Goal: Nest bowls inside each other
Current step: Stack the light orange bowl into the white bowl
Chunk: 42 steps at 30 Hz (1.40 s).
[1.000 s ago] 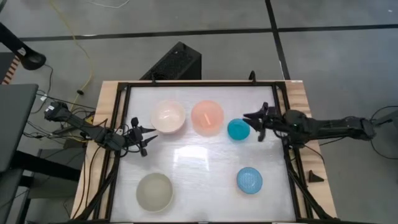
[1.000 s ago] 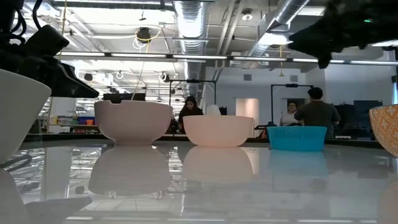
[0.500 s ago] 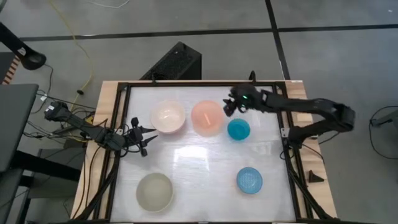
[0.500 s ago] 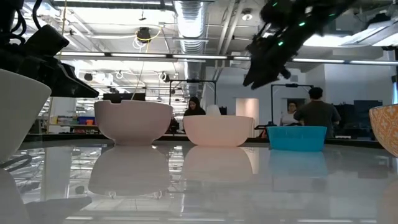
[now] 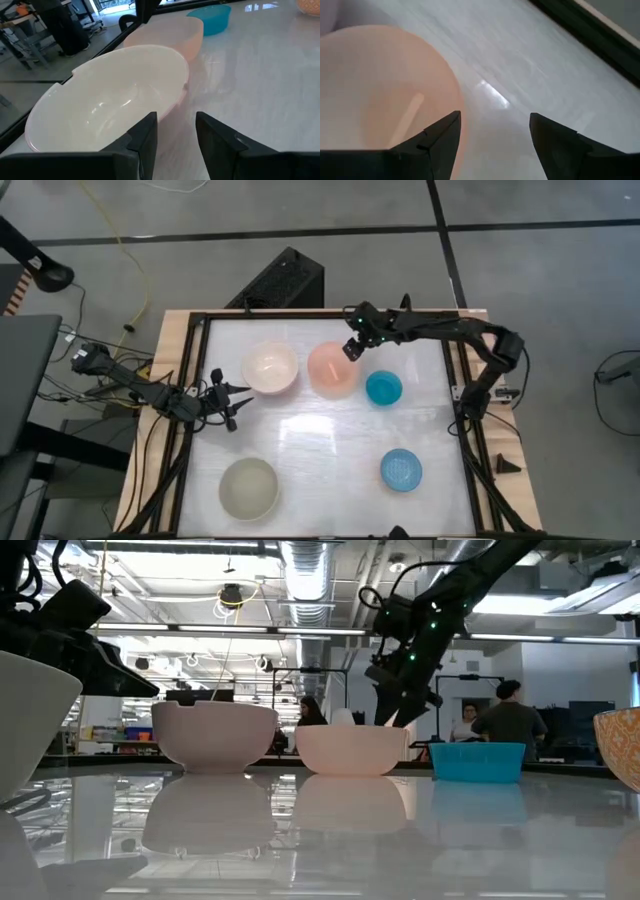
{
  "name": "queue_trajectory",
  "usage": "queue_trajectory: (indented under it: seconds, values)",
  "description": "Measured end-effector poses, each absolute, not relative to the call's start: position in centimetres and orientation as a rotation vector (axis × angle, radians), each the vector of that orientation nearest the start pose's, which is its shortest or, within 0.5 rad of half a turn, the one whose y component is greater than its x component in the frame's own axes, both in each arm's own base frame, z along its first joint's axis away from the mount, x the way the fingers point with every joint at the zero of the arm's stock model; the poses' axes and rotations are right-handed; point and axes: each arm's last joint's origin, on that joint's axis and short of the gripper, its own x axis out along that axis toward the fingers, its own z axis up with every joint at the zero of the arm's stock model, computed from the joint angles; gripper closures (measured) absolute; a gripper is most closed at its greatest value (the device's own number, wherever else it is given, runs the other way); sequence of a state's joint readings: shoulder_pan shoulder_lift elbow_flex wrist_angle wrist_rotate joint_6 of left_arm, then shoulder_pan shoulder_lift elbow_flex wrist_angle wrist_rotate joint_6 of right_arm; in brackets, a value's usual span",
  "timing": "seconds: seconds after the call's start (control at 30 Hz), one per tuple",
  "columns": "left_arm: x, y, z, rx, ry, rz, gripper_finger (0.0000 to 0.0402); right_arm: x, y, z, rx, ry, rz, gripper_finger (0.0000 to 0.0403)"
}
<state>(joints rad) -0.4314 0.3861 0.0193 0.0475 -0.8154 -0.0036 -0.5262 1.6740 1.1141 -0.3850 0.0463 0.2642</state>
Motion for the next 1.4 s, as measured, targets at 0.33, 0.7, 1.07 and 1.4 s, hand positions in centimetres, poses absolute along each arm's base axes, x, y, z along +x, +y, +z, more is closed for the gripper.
queue_trajectory:
  seconds: [0.33, 0.7, 1.07, 1.4]
  values:
    - [10.8, -2.6, 14.4, 0.184, 0.260, 0.381, 0.0276, 30.5, -17.0, 18.7, 0.504, 0.930, -0.574, 0.0134]
    - [10.8, -2.6, 14.4, 0.184, 0.260, 0.381, 0.0276, 31.2, -15.6, 18.9, 0.503, 0.924, -0.548, 0.0314]
    - [10.8, -2.6, 14.4, 0.183, 0.259, 0.381, 0.0276, 32.6, -16.2, 24.3, 0.474, 0.927, -0.558, 0.0372]
    - [10.8, -2.6, 14.4, 0.184, 0.260, 0.381, 0.0276, 36.2, -13.9, 34.4, 0.301, 0.636, -0.551, 0.0372]
